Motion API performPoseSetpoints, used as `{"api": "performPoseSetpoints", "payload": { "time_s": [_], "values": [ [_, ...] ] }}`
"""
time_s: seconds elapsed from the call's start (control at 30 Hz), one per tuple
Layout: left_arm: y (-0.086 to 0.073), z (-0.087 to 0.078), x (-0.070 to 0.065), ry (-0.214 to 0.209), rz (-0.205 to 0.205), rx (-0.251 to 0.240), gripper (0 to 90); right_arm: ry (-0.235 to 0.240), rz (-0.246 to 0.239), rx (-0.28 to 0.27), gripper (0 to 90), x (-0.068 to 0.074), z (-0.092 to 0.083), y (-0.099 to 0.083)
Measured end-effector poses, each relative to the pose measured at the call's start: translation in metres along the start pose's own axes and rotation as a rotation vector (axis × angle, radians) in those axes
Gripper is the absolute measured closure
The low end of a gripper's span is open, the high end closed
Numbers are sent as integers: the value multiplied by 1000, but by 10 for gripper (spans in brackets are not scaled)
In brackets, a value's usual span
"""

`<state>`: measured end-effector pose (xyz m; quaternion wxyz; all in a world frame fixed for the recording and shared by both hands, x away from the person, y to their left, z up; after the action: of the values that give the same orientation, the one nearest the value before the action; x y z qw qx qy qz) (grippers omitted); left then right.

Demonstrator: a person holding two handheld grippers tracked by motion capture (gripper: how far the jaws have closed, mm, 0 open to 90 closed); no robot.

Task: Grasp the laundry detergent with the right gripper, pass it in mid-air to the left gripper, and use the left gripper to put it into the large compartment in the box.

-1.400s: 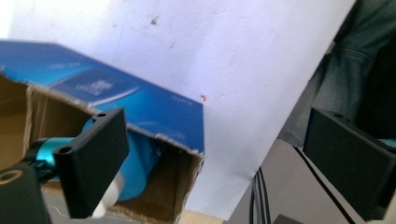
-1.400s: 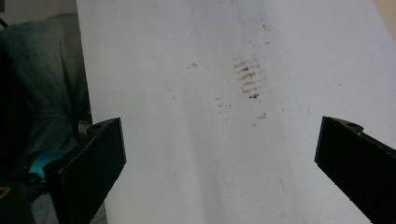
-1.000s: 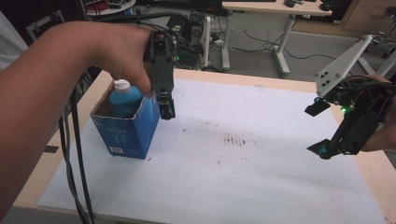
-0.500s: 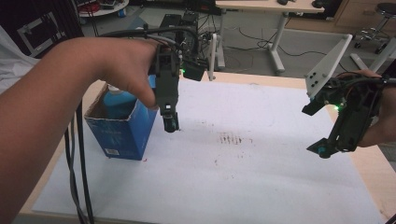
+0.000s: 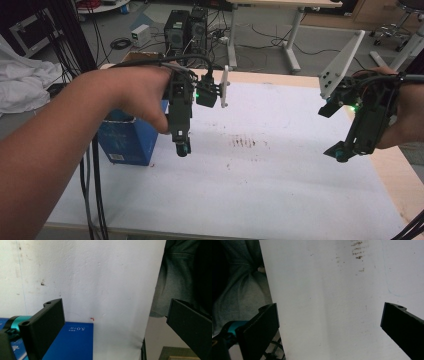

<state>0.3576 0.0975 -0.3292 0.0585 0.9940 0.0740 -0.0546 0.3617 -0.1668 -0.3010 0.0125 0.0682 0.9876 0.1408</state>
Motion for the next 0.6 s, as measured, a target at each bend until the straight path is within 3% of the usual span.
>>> {"api": "performPoseSetpoints", "payload": {
  "time_s": [0.37,0.6],
  "values": [
    [0,11,1,12,14,-12,16,22,-25,1,9,6,11,4],
    [1,10,1,6,18,-19,16,21,-20,-4,9,4,12,4]
  ]
}}
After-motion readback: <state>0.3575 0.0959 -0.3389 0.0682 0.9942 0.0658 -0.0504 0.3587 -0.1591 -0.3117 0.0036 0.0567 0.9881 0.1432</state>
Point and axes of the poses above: each handheld gripper's, and its own axes: z roughly forward along the jaws, y roughly out of its top, x roughly to its left, the point moved 6 cm from there along z, roughly forward along the jaws, and after that the axes turned 3 degrees about -x, right-handed, at the moved point
